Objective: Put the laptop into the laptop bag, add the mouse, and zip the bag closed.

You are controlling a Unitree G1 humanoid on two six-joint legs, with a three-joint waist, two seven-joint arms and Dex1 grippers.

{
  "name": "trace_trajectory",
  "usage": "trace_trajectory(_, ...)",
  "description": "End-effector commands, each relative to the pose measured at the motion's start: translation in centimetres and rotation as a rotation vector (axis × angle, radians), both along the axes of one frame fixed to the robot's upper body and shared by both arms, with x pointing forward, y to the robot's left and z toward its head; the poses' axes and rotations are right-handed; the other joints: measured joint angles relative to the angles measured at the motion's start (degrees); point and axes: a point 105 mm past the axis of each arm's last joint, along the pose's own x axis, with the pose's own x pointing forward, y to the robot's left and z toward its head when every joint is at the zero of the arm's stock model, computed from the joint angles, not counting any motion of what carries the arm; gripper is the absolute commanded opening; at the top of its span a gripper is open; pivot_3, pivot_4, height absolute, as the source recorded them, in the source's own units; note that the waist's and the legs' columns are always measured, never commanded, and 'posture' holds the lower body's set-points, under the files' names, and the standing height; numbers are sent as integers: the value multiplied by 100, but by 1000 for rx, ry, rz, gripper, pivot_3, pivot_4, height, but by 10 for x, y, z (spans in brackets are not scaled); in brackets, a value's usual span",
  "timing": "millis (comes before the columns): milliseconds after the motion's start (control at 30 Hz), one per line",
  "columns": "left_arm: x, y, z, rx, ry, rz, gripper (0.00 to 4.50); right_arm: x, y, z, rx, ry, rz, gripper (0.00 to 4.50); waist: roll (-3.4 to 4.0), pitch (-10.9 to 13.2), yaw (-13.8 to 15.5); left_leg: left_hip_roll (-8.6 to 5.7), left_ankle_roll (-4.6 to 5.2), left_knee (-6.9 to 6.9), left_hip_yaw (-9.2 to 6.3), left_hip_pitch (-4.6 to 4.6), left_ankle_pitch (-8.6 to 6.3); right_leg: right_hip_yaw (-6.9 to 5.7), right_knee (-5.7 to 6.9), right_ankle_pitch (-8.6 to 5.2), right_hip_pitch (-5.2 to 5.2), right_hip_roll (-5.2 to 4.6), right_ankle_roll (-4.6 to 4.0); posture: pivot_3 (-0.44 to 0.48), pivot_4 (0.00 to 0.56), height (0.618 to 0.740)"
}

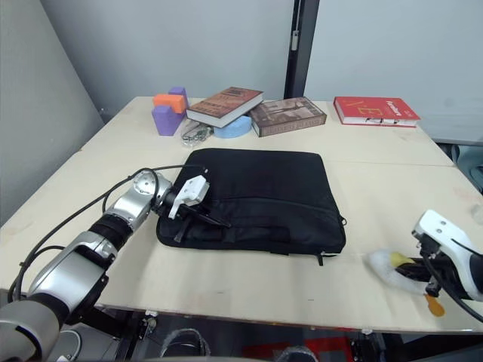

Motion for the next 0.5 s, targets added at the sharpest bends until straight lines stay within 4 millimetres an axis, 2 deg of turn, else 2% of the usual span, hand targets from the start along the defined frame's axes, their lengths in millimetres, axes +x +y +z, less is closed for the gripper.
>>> trace_trajectory(33,-14,7,-23,86,84,-40,0,4,-14,16,-48,-60,-37,14,1,0,0,0,0,0,1,0,0,1,0,0,0,0,0,0,150,740)
trace_trajectory(500,-10,13,-29,158,62,-37,0,13,-34,33,-97,-126,-107,14,5,-3,-2,0,2,-1,2,0,0,1,-4,0,0,0,0,0,150,740)
